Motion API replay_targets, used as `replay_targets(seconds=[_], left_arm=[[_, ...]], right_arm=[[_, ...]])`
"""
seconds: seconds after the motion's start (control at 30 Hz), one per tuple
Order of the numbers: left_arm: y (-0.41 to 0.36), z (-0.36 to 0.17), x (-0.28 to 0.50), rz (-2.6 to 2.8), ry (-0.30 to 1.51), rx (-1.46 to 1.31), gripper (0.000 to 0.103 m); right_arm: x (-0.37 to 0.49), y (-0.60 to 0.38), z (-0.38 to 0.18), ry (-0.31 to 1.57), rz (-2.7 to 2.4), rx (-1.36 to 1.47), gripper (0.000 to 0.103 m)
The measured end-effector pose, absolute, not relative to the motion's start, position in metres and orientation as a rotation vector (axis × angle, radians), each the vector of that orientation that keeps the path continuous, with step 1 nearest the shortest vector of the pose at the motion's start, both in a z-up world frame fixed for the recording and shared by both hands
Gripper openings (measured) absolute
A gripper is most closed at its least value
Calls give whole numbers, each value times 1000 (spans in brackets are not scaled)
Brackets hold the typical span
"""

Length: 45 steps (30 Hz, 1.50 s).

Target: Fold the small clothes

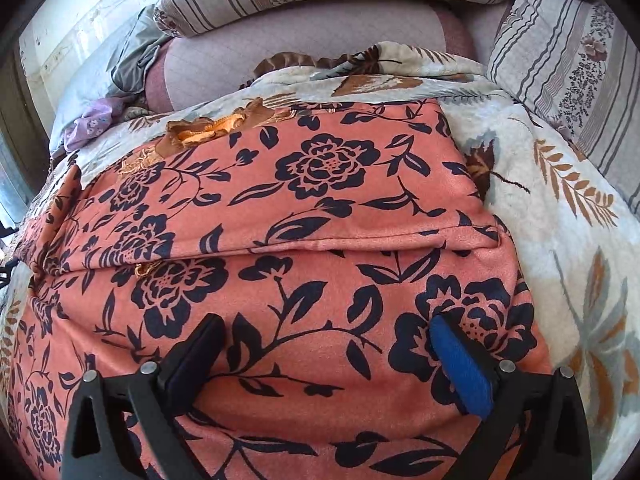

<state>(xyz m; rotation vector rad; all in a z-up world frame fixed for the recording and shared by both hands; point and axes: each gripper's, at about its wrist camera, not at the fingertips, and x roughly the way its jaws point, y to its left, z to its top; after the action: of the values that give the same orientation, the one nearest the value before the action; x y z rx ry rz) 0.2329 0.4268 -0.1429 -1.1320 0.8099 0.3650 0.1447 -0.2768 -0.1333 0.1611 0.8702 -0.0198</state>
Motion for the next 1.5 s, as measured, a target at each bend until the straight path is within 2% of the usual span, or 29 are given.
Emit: replay_targets(seconds=[0.07,0.17,0.3,0.43,0.57,0.63,0.73,0.8,0.87,0.93,1.0,1.07,1.17,1.27,1.4,1.5], left_arm=[[422,-131,237,405,837,-1048,5],[376,-69,245,416,788,-689,5],[267,19,239,268,624,-304,5],[137,69,222,50,502,-88,5],[9,59,203,-188,516,43,5],[-40,32,197,-271,581,91,8],[-84,-30,201,-335,772,133,10],[-88,-68,211,-327,912,133,10],[-75,-83,211,-301,949,104,10],[-58,-76,206,-307,948,67,22],[-41,-60,196,-333,913,27,68],[-28,-43,181,-358,829,7,81],[12,-27,156,-365,701,-70,82],[59,-35,149,-243,650,-176,82],[117,-67,157,-101,717,-343,82],[147,-78,164,-18,747,-453,82]], right_arm=[[145,-277,-133,870,-19,163,103],[145,-278,-134,868,-18,166,103],[144,-279,-134,861,-13,176,103],[144,-280,-133,856,-10,186,103],[142,-283,-132,848,2,211,103],[142,-285,-132,843,10,226,102],[141,-287,-131,838,18,243,102],[141,-288,-131,835,23,253,103],[141,-290,-130,830,30,269,103],[141,-294,-130,823,38,289,103],[137,-300,-126,808,41,340,102],[134,-309,-119,807,57,444,102],[132,-320,-105,795,170,709,103],[156,-311,-110,897,324,915,103],[186,-294,-122,978,319,1078,102],[187,-282,-112,911,325,1170,101]])
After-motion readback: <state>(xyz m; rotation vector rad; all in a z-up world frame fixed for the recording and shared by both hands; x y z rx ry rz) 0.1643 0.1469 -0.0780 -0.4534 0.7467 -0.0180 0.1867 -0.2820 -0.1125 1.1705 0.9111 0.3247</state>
